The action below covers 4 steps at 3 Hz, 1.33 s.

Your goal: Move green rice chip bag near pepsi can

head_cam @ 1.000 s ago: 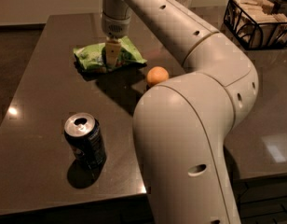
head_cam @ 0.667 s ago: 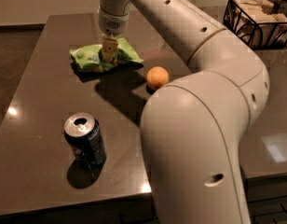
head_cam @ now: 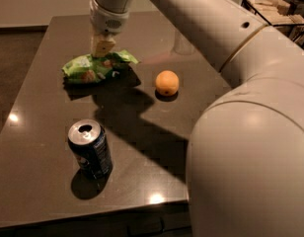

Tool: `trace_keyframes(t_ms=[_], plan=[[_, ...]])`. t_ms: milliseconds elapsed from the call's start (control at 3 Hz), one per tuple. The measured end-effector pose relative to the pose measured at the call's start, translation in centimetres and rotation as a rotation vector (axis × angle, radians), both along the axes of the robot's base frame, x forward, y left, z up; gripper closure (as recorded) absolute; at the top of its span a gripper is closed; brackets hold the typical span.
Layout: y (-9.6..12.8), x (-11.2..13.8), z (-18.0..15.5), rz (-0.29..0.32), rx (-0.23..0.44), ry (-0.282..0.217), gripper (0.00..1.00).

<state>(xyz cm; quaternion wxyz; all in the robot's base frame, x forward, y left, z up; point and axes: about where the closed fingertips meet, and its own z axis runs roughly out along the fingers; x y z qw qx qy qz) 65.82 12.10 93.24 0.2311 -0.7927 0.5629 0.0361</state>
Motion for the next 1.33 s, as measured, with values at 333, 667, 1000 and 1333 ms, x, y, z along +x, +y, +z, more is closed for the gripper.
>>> trace_keyframes(t_ms=[333, 667, 1000, 1333], plan=[[2.5, -2.9, 0.6, 0.13, 0.023, -0.022, 1.0], [4.3, -6.1, 1.0, 0.253, 0.048, -0.033, 1.0], [4.0, -8.5, 0.6, 0.315, 0.052, -0.023, 1.0], [2.0, -9.9, -0.3, 0.327, 0.04, 0.0, 1.0]])
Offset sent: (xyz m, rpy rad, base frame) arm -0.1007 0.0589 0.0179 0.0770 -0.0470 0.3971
